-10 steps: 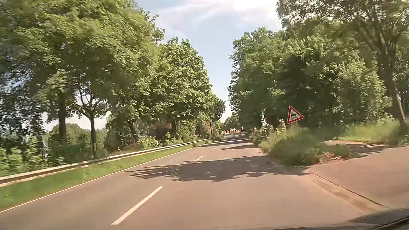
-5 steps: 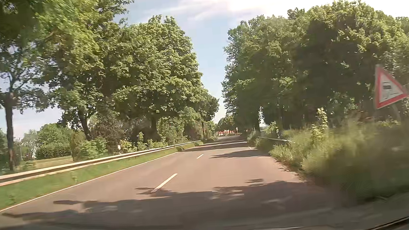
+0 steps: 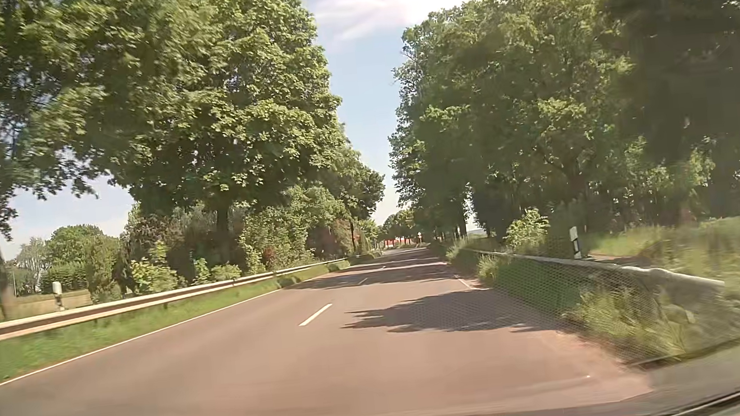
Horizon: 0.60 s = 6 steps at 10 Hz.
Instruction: Follow the waypoints while adhering to traffic rules and regulations
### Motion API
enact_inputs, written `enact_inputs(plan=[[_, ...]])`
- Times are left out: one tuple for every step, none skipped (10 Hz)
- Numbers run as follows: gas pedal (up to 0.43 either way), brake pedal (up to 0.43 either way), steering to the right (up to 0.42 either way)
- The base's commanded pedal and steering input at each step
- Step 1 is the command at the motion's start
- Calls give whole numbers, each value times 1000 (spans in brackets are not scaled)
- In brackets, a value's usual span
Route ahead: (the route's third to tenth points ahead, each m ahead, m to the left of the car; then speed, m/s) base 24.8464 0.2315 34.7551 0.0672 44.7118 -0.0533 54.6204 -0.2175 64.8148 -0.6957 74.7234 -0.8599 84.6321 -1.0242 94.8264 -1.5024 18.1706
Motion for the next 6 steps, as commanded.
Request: enact_inputs(plan=[[157, 0, 5], [157, 0, 4], [157, 0, 3], [169, 0, 3], [169, 0, 2], [177, 0, 1]])
